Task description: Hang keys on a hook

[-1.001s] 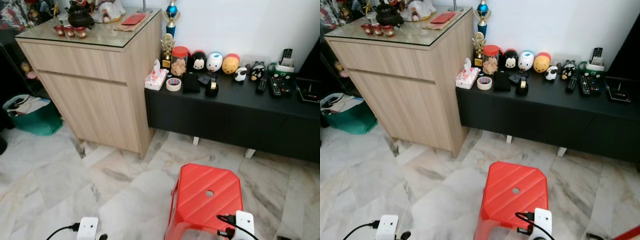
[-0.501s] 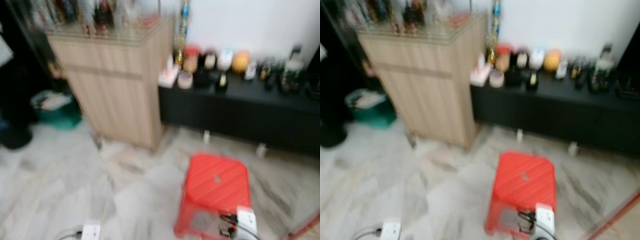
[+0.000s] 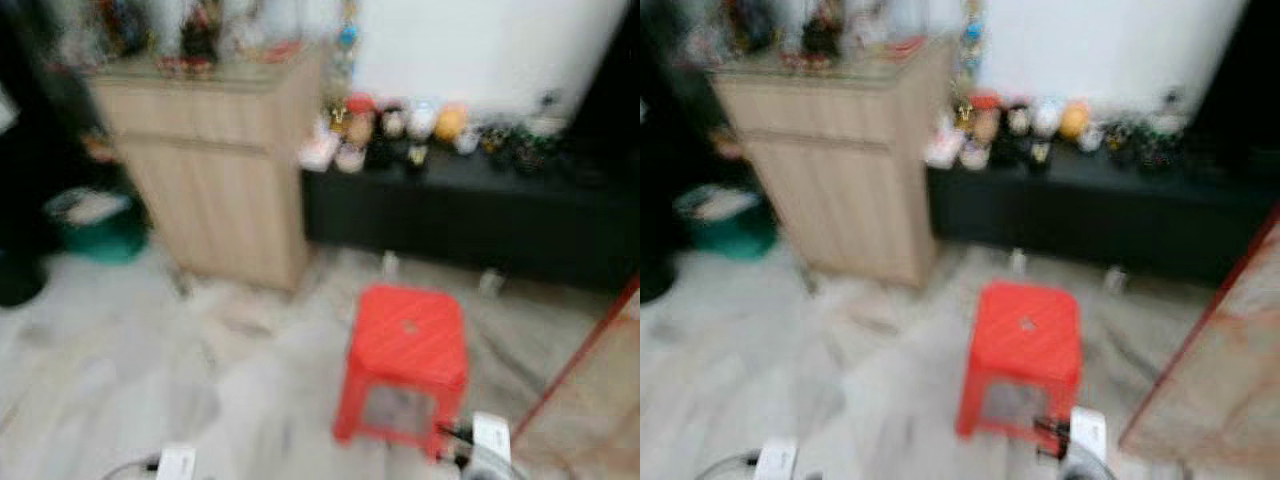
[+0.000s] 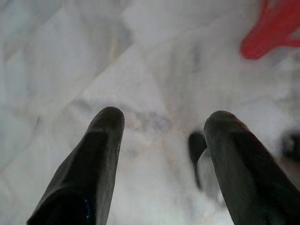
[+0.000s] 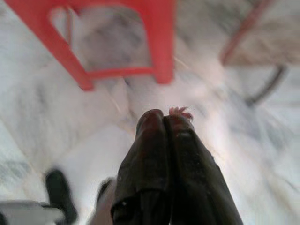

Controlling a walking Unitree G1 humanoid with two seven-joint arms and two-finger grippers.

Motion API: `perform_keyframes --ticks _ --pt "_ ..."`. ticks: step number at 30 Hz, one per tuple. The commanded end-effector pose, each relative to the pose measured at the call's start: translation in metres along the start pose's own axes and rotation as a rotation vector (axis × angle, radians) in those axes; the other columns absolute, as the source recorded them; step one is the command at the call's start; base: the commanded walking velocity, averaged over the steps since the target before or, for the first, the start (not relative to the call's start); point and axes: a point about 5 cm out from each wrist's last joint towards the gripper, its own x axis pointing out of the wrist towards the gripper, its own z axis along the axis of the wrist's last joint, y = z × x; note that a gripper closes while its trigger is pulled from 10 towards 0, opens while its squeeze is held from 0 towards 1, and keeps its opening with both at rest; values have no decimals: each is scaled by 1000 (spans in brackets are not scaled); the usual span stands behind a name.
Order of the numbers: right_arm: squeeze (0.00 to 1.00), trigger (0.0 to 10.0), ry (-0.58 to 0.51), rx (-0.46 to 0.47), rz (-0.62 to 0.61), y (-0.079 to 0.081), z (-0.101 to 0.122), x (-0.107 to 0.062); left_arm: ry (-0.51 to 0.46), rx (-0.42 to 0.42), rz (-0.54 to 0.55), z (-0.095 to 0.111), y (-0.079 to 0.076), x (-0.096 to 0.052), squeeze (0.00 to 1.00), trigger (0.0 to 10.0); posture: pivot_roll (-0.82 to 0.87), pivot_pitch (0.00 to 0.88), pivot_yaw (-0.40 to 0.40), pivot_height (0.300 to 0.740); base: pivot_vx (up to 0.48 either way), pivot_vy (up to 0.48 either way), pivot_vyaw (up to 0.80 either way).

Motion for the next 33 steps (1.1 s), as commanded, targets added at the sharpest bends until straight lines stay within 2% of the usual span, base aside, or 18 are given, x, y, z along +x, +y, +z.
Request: perform_keyframes --ticks 1,6,19,24,28,33 --pt "0 10000 -20 3 -5 -1 8 1 17 -8 -4 -5 -3 -1 0 10000 14 0 6 740 0 0 -775" --pt "0 10000 -22 -36 -25 -4 7 1 15 -4 -1 -5 -3 -1 0 10000 18 0 5 740 0 0 -767" --pt "0 10000 -51 -12 -82 -9 13 1 15 -2 -2 -6 -1 -2 0 10000 20 0 11 740 0 0 -746" --pt "0 10000 -67 1 -84 -7 18 2 14 2 -5 -6 -1 -2 0 10000 17 0 14 740 0 0 -734" --pt "0 10000 -86 5 -77 -3 24 3 10 39 -9 -5 -2 -2 0 10000 20 0 13 740 0 0 -736" --pt "0 10000 -105 14 -71 3 29 4 17 10 -3 -5 -3 -1 0 10000 20 0 13 740 0 -188 -736"
